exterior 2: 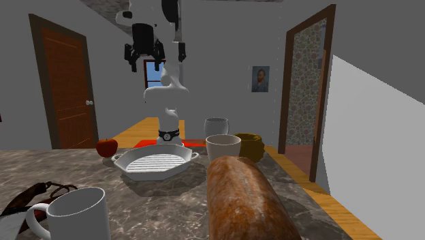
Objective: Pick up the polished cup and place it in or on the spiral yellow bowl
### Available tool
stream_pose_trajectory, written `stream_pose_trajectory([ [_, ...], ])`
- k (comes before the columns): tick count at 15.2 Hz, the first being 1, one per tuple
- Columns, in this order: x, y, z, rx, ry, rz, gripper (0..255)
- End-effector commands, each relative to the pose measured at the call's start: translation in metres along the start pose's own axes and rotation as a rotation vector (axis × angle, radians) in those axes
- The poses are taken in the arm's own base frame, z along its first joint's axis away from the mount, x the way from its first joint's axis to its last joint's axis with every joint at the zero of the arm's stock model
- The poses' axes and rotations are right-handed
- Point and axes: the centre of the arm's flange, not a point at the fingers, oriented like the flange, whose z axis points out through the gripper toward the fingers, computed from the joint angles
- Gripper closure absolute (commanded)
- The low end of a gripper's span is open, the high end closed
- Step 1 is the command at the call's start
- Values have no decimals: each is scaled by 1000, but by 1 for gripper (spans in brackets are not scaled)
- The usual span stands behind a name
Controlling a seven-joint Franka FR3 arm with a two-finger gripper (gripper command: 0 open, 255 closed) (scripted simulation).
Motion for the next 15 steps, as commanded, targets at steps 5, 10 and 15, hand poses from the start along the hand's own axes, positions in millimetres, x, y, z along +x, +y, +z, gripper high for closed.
stream_pose_trajectory([
  [5,21,-33,33,14,-1,-4,0],
  [10,48,-75,74,33,-2,-9,0],
  [15,74,-117,115,51,-3,-14,0],
])
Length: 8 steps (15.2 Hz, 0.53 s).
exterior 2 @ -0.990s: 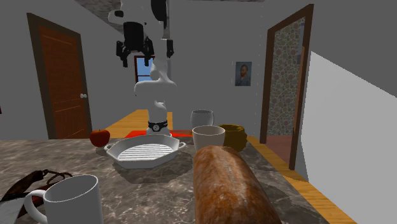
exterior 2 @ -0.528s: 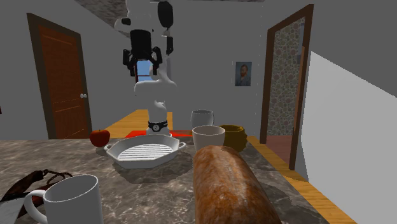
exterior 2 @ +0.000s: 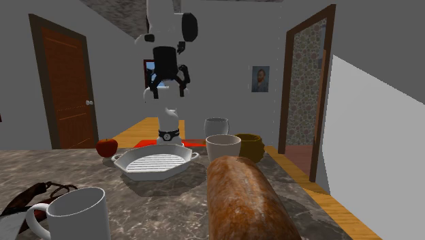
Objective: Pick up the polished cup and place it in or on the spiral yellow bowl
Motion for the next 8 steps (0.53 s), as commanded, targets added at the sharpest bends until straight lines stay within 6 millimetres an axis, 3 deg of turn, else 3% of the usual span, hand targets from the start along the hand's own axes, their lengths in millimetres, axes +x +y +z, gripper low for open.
stream_pose_trajectory([
  [1,12,-17,18,8,1,-1,0],
  [8,49,-75,75,34,-1,-8,0],
])
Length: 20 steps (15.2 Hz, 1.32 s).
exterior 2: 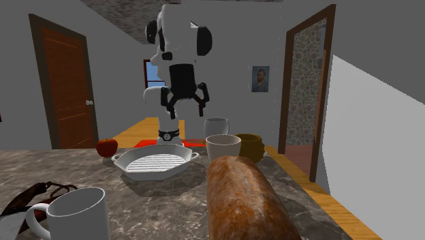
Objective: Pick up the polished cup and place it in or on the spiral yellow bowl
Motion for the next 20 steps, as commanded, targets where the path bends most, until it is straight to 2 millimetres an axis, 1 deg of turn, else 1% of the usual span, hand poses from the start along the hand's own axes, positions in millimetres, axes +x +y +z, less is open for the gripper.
stream_pose_trajectory([
  [1,11,-17,15,9,1,-2,0],
  [6,37,-59,56,27,0,-7,0],
  [7,38,-59,56,27,0,-7,0],
  [13,38,-60,88,27,0,-7,0],
  [14,38,-60,96,27,0,-7,0],
  [20,38,-60,96,27,0,-7,0],
])
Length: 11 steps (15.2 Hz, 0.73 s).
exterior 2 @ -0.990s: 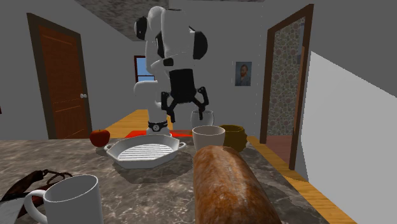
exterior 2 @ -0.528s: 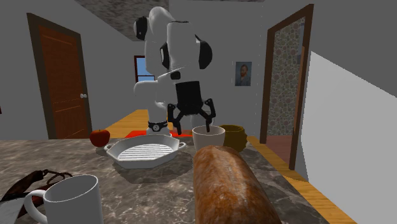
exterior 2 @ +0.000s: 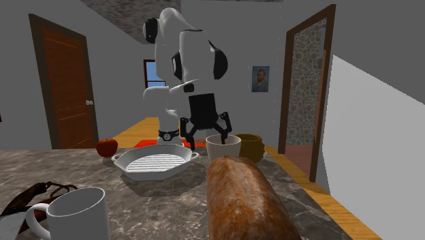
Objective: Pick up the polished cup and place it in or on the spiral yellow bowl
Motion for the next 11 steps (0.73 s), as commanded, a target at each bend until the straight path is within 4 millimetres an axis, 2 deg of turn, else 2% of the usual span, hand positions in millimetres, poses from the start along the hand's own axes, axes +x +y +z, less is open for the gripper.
stream_pose_trajectory([
  [1,0,0,0,0,0,0,0],
  [2,0,0,0,0,0,0,0],
  [3,0,0,0,0,0,0,255],
  [11,0,0,0,0,0,0,255],
])
